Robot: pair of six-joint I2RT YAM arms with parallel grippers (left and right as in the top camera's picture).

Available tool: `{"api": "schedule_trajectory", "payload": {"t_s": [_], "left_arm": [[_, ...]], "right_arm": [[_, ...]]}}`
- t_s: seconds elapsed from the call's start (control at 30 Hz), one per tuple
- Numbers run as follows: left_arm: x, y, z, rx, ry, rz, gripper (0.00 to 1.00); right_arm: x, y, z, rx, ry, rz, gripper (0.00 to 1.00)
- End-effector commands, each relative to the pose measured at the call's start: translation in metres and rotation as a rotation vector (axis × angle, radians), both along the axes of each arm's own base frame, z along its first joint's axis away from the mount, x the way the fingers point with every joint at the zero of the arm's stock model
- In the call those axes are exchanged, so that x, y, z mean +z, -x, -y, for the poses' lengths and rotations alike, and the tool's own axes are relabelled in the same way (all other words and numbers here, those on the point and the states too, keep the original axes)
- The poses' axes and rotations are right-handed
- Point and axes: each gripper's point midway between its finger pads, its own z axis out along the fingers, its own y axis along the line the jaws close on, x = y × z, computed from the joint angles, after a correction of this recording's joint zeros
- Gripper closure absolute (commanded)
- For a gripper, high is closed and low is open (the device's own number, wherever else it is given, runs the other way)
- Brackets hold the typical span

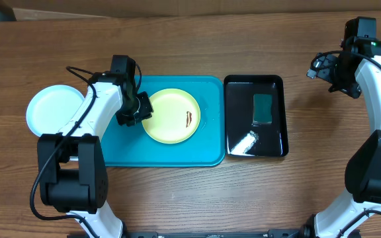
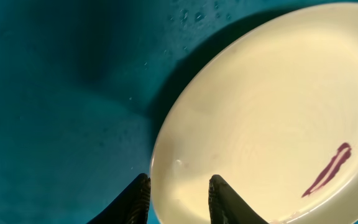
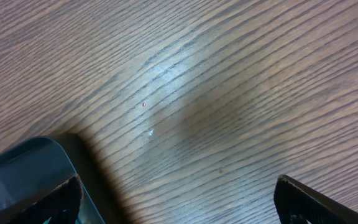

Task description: Clean dirty plates on tray and stack at the side

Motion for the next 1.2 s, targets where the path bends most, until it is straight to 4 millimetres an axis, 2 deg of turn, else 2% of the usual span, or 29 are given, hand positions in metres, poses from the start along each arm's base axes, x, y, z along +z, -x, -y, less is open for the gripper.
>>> {"api": "schedule_trajectory", "payload": {"t_s": [0.0, 0.3, 0.47, 0.6, 0.8, 0.93, 1.17], "left_arm": [[0.002, -0.012, 0.003, -0.095, -0.01, 0.051, 0.67], [-0.001, -0.017, -0.017, -0.16, -0.146, 0.075, 0.68], [-0.002, -0.019, -0.015, -0.182, -0.143, 0.09, 0.69], [-0.012, -0.02, -0.01, -0.194, -0.143, 0.114, 0.69], [-0.016, -0.016, -0.005, -0.2, -0.117, 0.107, 0.8], [-0.019, -0.013, -0.006, -0.2, -0.121, 0.101, 0.76], [-0.029, -0.008, -0.008, -0.202, -0.128, 0.098, 0.77]], "right_arm": [[0.01, -0.002, 0.001, -0.009, 0.002, 0.03, 0.0], [0.01, -0.002, 0.001, -0.009, 0.002, 0.03, 0.0], [0.01, -0.002, 0.001, -0.009, 0.002, 0.03, 0.0], [0.01, -0.002, 0.001, -0.009, 0.002, 0.03, 0.0], [0.01, -0.002, 0.001, -0.009, 0.002, 0.03, 0.0], [0.01, -0.002, 0.001, -0.009, 0.002, 0.03, 0.0], [0.01, -0.002, 0.001, -0.009, 0.002, 0.03, 0.0]]}}
